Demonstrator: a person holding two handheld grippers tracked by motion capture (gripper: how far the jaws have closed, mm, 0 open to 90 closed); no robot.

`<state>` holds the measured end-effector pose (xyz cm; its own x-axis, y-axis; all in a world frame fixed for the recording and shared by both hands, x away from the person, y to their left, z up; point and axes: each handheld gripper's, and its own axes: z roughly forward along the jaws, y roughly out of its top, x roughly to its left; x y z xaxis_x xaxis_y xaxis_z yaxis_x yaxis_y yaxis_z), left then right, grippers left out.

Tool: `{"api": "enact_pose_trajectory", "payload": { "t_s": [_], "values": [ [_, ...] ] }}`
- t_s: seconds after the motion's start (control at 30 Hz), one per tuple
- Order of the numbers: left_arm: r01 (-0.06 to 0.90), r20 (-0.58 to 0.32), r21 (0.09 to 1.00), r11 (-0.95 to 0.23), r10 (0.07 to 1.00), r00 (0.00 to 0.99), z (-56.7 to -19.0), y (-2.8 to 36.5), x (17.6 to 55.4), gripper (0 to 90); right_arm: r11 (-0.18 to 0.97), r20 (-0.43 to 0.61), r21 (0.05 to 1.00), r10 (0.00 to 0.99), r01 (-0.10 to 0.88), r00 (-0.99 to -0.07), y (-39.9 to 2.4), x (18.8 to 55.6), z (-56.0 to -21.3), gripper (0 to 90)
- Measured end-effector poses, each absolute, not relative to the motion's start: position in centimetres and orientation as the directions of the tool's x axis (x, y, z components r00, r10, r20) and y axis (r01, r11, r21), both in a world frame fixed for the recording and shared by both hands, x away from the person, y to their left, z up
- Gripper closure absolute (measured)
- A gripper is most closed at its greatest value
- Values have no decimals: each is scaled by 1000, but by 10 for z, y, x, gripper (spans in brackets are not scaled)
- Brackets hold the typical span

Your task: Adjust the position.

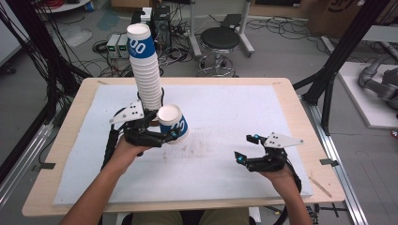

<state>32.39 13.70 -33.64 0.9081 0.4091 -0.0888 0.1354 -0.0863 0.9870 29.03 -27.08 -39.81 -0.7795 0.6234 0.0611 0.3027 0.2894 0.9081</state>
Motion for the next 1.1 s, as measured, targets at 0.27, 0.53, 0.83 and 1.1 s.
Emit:
{"api": "enact_pose_trajectory", "payload": {
  "t_s": [0.27, 0.53, 0.83, 1.1],
  "values": [
    [119, -73, 986, -113, 353, 933, -345, 120, 316, 260, 258, 73, 933, 546, 251, -834, -252, 289, -387, 189],
    [113, -68, 985, -127, 313, 947, -349, 112, 313, 260, 277, 77, 932, 475, 232, -877, -239, 292, -385, 189],
    [109, -67, 984, -142, 273, 960, -352, 102, 313, 260, 301, 76, 933, 377, 199, -923, -220, 297, -380, 189],
    [104, -66, 983, -150, 237, 969, -353, 96, 311, 260, 310, 77, 932, 331, 186, -940, -205, 297, -379, 189]
  ]
}}
